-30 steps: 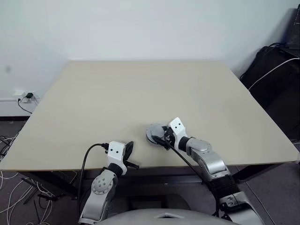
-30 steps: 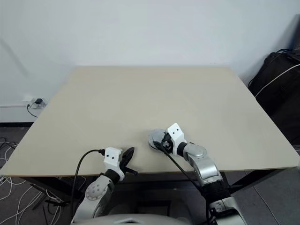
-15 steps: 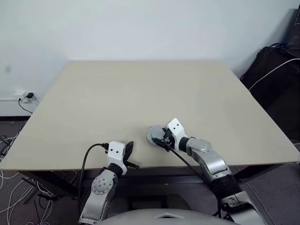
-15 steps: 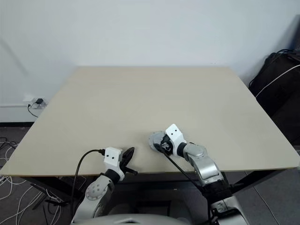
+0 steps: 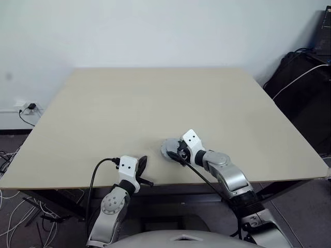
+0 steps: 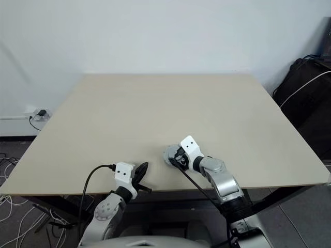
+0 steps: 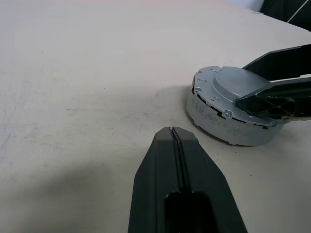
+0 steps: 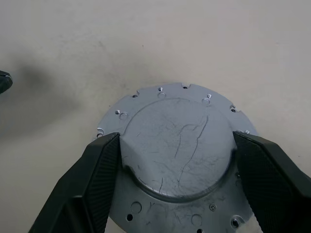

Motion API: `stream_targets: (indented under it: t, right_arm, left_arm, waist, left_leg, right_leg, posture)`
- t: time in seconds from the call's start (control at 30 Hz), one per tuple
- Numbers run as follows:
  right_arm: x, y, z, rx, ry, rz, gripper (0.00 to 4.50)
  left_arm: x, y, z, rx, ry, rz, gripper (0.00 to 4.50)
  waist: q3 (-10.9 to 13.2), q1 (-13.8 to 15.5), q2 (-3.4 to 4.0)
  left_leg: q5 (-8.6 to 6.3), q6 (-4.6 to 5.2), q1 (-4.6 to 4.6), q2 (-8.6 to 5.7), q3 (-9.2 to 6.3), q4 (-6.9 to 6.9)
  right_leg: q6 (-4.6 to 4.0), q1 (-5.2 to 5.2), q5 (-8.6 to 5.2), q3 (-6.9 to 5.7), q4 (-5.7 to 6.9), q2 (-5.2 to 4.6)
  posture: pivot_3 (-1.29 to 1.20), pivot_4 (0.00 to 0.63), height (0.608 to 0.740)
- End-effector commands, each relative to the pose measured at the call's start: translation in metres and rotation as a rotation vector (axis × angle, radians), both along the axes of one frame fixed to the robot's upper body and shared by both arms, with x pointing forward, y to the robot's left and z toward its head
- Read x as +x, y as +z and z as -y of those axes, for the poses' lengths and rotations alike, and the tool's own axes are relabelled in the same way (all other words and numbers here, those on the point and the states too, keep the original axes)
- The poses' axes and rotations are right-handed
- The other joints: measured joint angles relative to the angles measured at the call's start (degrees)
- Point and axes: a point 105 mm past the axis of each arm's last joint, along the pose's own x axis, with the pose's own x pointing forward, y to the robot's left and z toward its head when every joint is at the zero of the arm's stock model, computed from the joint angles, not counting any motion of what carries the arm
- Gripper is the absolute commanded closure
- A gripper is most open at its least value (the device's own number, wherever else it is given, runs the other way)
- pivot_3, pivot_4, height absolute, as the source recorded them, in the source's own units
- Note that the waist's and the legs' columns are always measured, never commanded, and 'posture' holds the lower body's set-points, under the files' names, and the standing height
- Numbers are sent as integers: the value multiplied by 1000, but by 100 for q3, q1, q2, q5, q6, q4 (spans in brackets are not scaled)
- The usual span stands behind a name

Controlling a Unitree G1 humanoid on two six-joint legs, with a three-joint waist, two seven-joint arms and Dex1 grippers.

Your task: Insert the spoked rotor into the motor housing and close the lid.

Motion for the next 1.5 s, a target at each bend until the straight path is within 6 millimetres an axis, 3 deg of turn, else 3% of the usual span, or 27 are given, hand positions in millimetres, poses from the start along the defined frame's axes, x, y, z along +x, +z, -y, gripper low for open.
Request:
stream_targets:
  t: [0.03,0.57,1.1,1.33,1.5]
  right_arm:
    - [-7,-7,-6,-47,13,-67,1192]
    - [4,2,-7,-53,11,109,1192]
    - [0,-11,-3,-103,7,-68,1192]
    - [5,-4,0,-115,4,5,1192]
    - [3,-13,6,-184,9,-4,1192]
  left_arm:
    - [5,15,5,-21,-13,63,4500]
    - [5,15,6,-21,-16,63,4500]
    - [7,16,3,-17,-3,68,4500]
    - [6,15,4,-18,-4,67,4500]
    - [6,15,4,-19,-7,62,4500]
  waist:
    - [-4,0,1]
    - [-6,-39,-5]
    - [-11,-40,-6]
    - [-12,-38,-6]
    - [-12,-36,-5]
  left_leg:
    - [0,0,0,1,0,0]
    - [0,0,0,2,1,0]
    - [0,0,22,14,0,0]
    - [-1,0,16,13,-1,0]
    - [0,0,17,13,-2,0]
  right_leg:
    - [0,0,0,0,0,0]
    - [0,-2,0,0,1,0]
    - [0,-9,0,-2,2,-1]
    - [-1,-12,0,-3,-1,-2]
    - [-1,-13,0,-3,-1,-3]
  posture:
    - [0,0,740]
    - [0,0,740]
    - [0,0,740]
    - [0,0,740]
    - [0,0,740]
